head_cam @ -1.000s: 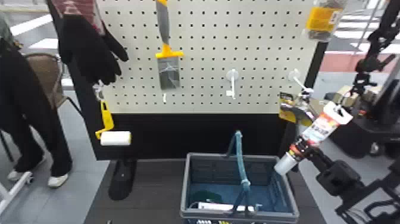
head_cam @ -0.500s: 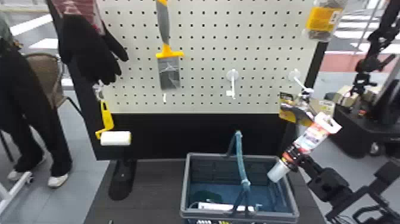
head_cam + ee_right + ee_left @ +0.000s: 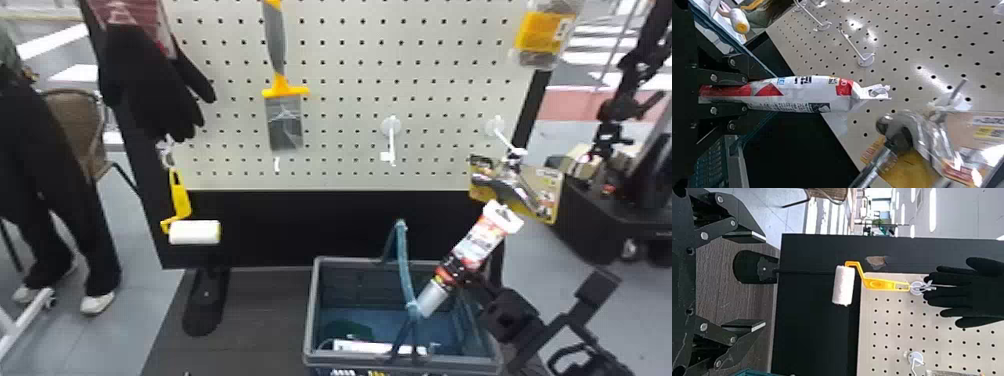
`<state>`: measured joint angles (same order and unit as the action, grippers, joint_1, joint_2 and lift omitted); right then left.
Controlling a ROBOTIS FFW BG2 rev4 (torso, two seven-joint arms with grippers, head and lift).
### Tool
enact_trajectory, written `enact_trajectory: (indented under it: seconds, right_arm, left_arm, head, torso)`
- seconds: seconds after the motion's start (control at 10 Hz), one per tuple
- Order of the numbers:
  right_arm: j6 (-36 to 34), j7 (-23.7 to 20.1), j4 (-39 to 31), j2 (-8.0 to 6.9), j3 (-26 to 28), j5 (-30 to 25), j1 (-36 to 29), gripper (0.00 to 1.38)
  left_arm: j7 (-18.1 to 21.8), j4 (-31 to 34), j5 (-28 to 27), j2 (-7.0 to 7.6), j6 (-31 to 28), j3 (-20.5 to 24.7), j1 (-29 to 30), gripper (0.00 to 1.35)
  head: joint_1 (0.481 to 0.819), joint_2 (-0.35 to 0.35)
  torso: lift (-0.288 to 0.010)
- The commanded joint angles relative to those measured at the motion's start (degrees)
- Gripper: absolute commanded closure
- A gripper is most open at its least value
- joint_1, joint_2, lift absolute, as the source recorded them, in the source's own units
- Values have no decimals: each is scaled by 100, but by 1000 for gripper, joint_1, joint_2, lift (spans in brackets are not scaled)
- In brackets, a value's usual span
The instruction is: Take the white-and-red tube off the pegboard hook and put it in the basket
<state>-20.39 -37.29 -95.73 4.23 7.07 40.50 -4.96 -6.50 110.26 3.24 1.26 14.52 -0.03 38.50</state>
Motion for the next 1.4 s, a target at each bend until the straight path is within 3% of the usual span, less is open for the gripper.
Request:
enact_trajectory:
  seconds: [0.0,0.6,0.8,0.9,1.1,1.3]
  right_arm:
    - [-9,-33,143,-1,-145,2,100,1052]
    - [-167,-384,874,-1,-558,-16,456,1049]
    - [-167,-402,874,17,-549,-25,481,751]
    - [-141,-402,874,34,-549,-25,481,688]
    - [-114,-402,874,34,-549,-16,469,351]
    - [-106,-402,860,34,-549,10,456,214]
  left_arm:
    - [0,-22,1,-3,-1,-15,-32,502]
    - [0,-120,45,24,69,-41,-106,501]
    - [0,-135,80,24,95,-41,-81,501]
    - [0,-135,89,24,95,-41,-81,501]
    - [0,-135,89,24,104,-41,-81,501]
    - [0,-135,98,24,113,-41,-69,501]
  head:
    - [549,0]
    - [549,0]
    - [549,0]
    - [549,0]
    - [549,0]
    - [549,0]
  torso:
    - [-100]
    - [-100]
    - [-100]
    - [-100]
    - [-100]
    - [-100]
